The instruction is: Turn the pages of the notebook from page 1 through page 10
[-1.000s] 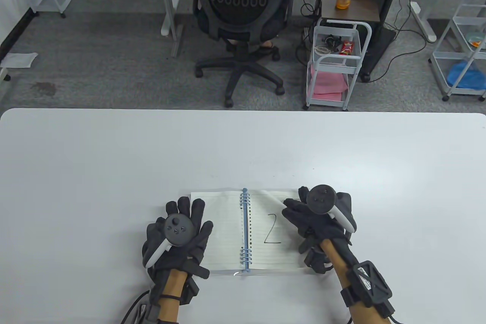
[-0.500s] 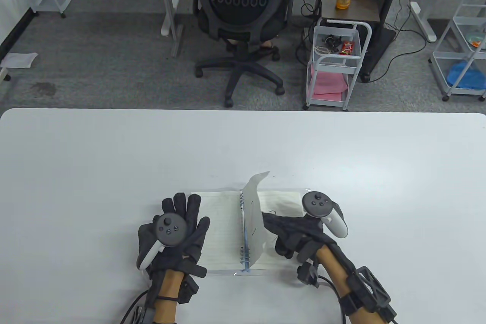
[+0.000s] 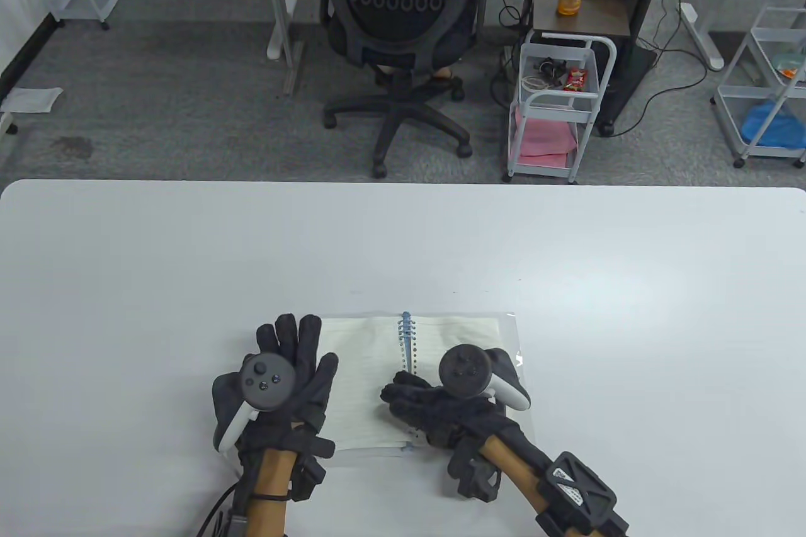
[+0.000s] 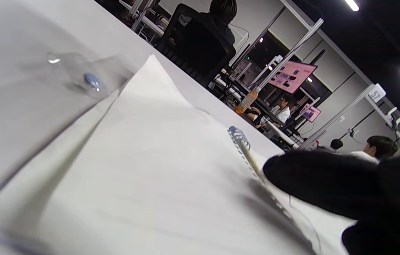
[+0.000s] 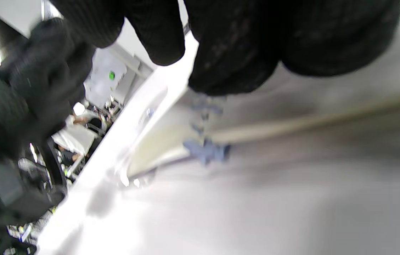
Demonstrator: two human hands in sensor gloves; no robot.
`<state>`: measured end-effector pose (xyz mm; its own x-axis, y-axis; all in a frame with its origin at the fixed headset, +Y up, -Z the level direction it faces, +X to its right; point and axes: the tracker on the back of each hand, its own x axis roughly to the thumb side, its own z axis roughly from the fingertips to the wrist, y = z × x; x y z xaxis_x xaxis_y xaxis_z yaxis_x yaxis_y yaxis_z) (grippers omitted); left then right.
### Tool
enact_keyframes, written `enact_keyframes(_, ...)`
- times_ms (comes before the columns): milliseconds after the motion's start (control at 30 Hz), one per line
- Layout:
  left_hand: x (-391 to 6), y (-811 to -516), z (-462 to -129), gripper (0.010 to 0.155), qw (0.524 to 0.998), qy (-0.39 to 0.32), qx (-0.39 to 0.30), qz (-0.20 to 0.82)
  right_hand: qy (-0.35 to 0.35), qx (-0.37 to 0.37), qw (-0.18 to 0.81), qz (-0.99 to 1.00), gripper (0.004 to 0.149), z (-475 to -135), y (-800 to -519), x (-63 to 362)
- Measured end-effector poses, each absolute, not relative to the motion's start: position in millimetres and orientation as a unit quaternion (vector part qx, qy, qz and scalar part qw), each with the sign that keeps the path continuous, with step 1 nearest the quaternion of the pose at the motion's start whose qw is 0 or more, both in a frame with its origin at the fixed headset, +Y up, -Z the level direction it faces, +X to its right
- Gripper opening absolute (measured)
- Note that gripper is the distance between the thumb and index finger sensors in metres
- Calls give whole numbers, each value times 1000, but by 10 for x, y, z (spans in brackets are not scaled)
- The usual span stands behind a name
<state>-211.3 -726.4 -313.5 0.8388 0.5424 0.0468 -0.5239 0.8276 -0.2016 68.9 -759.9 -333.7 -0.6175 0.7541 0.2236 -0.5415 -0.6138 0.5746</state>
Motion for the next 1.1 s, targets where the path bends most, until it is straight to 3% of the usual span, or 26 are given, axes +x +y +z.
enact_keyframes(167,-2003,-7387,-3172,70,959,-57,-120,249,183,153,325,915,53,-3535,-7585,1076)
enact_keyframes(333,-1949,-7449,-3189,70,962,-60,-134,232,186,60,249,949,52,-3693,-7686,1430)
enact_keyframes(467,-1942,-7464,-3192,70,962,-59,-137,228,173,17,249,953,51,-3781,-7786,1588)
enact_keyframes(800,-1922,-7491,-3202,69,962,-60,-145,223,177,-36,226,957,63,-3908,-7868,1704)
enact_keyframes(1100,-1899,-7528,-3216,69,961,-61,-157,218,164,-35,226,960,61,-3897,-7844,1686)
